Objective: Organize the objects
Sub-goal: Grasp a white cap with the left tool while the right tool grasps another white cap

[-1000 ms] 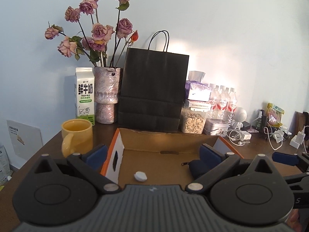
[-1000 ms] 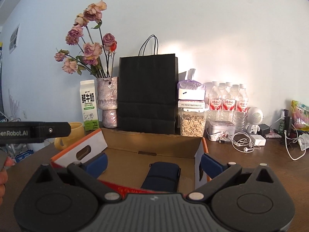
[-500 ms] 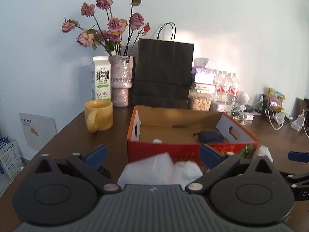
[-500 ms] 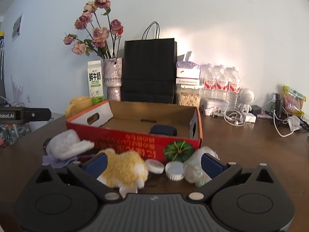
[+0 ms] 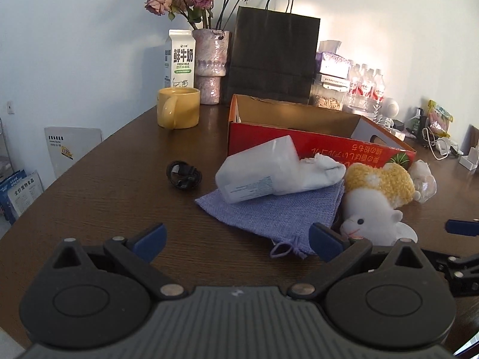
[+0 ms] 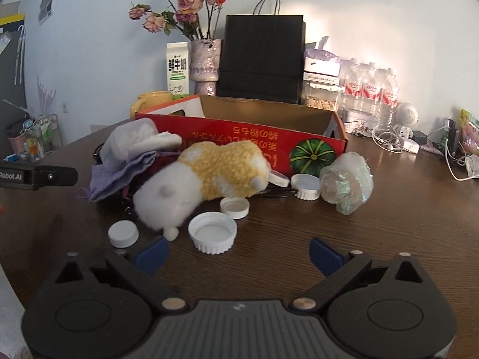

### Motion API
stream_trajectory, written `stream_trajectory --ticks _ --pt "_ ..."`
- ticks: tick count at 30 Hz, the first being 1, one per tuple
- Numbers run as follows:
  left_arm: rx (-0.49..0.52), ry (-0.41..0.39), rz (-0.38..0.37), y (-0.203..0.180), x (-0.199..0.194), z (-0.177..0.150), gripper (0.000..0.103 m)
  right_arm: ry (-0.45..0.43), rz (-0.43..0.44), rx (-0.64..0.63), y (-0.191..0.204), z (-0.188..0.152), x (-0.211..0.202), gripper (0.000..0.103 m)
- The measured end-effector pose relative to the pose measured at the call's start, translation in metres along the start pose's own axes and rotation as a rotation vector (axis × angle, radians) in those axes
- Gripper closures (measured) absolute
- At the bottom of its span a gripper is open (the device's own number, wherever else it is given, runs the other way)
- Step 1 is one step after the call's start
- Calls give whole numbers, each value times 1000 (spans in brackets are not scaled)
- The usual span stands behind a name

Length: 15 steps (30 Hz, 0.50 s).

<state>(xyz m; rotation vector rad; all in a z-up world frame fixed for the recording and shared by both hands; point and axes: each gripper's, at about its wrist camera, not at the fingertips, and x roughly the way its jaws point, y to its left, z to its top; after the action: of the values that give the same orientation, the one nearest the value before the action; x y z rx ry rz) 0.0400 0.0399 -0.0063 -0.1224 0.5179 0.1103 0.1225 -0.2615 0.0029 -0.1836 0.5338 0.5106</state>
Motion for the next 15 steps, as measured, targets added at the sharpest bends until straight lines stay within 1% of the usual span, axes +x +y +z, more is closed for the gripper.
stream_trajectory --ticks 3,5,7,8,9,10,11,12,15 --pt "10 -12 -9 -4 -5 1 0 7 2 -11 1 4 8 23" --pt "16 -12 -16 -6 -6 1 0 19 15 -20 2 6 13 24" --pt "23 -9 -21 -7 -7 1 0 30 30 -26 2 7 19 28" --pt "28 -6 -23 -8 -7 1 0 35 37 -28 2 8 21 32" --pt "31 -4 -25 -9 -7 1 0 38 45 -30 3 9 23 38" --pt "34 -1 -28 -10 -7 0 0 42 51 -31 3 9 25 41" --pt "35 1 -30 -11 -7 0 0 47 60 -33 3 10 27 50" --pt "37 3 -32 -12 -6 -1 0 52 74 -38 4 10 28 64" --pt "43 10 -37 -14 -6 -3 0 36 91 -41 6 8 25 64"
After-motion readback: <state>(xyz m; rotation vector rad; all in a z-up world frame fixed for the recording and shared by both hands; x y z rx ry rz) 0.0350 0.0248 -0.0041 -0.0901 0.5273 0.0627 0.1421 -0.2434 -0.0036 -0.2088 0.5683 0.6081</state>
